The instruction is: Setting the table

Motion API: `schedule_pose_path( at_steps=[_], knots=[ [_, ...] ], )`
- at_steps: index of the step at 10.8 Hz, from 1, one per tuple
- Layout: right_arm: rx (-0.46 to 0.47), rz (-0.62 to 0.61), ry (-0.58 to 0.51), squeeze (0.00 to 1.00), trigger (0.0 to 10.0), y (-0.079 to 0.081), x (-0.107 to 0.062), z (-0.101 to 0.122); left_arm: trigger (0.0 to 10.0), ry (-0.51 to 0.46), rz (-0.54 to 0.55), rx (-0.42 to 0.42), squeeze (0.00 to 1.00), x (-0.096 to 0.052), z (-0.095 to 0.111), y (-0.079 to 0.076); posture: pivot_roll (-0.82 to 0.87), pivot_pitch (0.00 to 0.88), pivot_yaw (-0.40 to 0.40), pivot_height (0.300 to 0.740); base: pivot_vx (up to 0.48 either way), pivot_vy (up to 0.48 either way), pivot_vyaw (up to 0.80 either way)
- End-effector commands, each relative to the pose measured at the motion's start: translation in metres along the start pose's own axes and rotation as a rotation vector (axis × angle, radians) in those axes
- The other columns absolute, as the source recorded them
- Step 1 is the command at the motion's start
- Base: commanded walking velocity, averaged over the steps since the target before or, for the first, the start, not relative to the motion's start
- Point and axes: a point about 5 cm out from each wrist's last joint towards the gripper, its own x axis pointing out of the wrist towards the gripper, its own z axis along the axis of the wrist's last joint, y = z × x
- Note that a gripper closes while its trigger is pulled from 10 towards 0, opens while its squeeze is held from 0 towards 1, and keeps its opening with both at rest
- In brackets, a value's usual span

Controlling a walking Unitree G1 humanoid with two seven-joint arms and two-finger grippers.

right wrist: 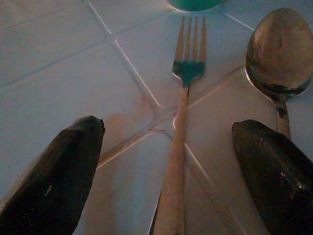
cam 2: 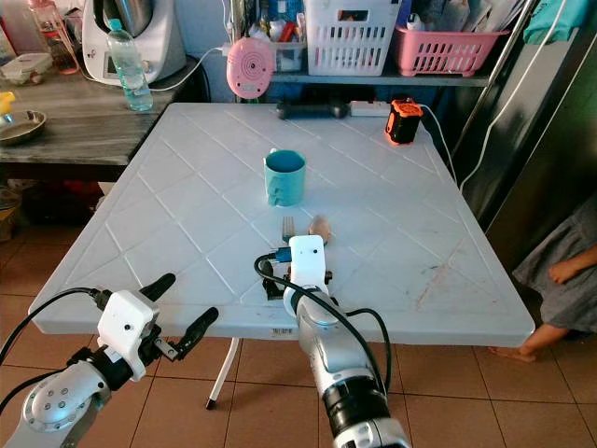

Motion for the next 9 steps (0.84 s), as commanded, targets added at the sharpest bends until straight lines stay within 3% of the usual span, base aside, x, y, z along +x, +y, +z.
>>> schedule_pose_path(
  at_steps=[1,2,3,6,7,8,9],
  knots=[
    [0.047,0.005,0.009,0.0,10.0,0.013,0.006,0.005,10.0,-0.002,-0.011,-0.002,0.0,0.0,0.002,-0.002,0.14,0.04,0.004,0.74,0.0,0.0,0.0],
    [0.07,-0.026,0.007,0.0,2.2,0.016,0.009,0.009,10.0,-0.001,-0.015,-0.006,0.0,0.0,0.001,-0.003,0.14,0.042,0.004,0.74,0.0,0.0,0.0],
    [0.061,-0.05,0.004,0.0,0.1,0.016,0.011,0.01,10.0,0.0,-0.017,-0.007,0.0,0.0,0.001,-0.003,0.14,0.042,0.005,0.74,0.0,0.0,0.0],
    [0.104,-0.058,0.03,0.0,0.0,0.019,0.013,0.009,10.0,0.0,-0.021,-0.008,0.0,0.0,0.001,-0.004,0.15,0.04,0.0,0.74,0.0,0.0,0.0],
    [0.115,-0.06,0.026,0.0,6.5,0.02,0.013,0.009,10.0,0.0,-0.022,-0.008,0.0,0.0,0.001,-0.005,0.15,0.035,0.0,0.74,0.0,0.0,0.0],
    [0.123,-0.055,0.03,0.0,10.0,0.023,0.014,0.01,10.0,0.001,-0.029,-0.008,0.0,0.0,0.001,-0.005,0.15,0.033,0.002,0.74,0.0,0.0,0.0],
    [0.116,-0.045,0.035,0.0,10.0,0.026,0.016,0.012,10.0,0.0,-0.031,-0.009,0.0,0.001,0.001,-0.005,0.15,0.033,0.002,0.74,0.0,0.0,0.0]
  ],
)
